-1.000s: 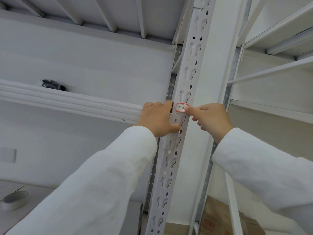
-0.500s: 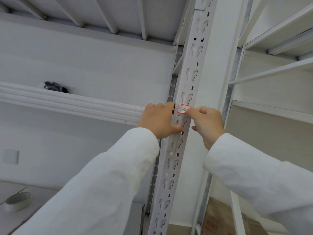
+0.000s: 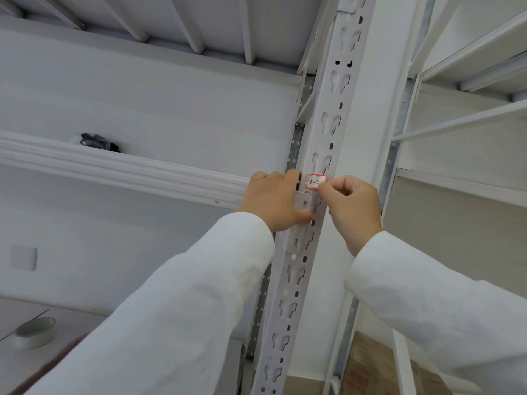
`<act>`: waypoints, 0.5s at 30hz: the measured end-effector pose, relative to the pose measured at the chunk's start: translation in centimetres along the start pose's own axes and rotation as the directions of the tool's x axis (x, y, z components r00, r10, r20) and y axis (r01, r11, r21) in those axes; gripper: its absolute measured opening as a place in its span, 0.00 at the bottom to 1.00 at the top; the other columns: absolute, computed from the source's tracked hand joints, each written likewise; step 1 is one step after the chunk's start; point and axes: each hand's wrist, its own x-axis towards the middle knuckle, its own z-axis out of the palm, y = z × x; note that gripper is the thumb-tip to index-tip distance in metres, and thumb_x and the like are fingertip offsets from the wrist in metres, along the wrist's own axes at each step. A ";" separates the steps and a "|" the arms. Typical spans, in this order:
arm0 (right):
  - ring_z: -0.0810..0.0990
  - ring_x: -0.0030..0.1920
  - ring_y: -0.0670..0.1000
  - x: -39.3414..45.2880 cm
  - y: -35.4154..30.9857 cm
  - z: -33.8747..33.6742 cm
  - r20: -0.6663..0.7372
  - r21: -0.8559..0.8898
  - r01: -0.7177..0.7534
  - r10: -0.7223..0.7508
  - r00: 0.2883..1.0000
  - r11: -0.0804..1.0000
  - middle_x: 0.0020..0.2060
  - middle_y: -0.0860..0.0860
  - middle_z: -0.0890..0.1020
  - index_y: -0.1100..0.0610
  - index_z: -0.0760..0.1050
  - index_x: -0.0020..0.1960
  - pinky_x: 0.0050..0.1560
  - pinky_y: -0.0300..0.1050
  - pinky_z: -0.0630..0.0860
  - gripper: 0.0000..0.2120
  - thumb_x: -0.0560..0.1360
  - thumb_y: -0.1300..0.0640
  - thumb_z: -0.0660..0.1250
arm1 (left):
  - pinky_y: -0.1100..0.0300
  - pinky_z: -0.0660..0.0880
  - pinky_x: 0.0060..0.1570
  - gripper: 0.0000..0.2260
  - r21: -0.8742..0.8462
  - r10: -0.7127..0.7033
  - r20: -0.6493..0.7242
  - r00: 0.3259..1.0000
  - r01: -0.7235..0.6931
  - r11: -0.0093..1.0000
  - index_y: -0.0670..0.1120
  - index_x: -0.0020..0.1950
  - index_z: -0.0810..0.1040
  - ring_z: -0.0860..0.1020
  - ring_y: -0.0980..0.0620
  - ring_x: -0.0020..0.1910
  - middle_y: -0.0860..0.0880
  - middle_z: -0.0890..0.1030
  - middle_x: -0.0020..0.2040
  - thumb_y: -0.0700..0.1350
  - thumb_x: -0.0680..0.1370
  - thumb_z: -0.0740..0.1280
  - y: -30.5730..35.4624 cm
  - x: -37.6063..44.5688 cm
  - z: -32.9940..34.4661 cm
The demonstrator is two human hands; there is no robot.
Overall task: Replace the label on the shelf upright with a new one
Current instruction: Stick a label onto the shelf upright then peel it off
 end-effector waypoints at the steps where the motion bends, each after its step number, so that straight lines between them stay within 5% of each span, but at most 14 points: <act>1: 0.68 0.30 0.48 0.0 0.0 0.0 -0.002 -0.008 0.011 -0.011 1.000 1.000 0.25 0.48 0.71 0.52 0.73 0.30 0.33 0.40 0.67 0.11 0.69 0.60 0.68 | 0.56 0.62 0.53 0.21 0.000 -0.001 0.001 1.000 0.001 1.000 0.46 0.58 0.69 0.75 0.46 0.48 0.48 0.78 0.48 0.57 0.71 0.65 0.0 0.0 0.0; 15: 0.65 0.26 0.44 -0.2 0.2 -0.2 0.025 -0.127 0.137 -0.135 0.991 0.982 0.24 0.46 0.69 0.52 0.73 0.31 0.31 0.38 0.65 0.10 0.70 0.59 0.68 | 0.56 0.62 0.53 0.21 0.002 0.008 -0.027 1.000 -0.008 1.000 0.46 0.57 0.70 0.76 0.46 0.48 0.48 0.78 0.46 0.58 0.72 0.63 0.0 0.0 0.1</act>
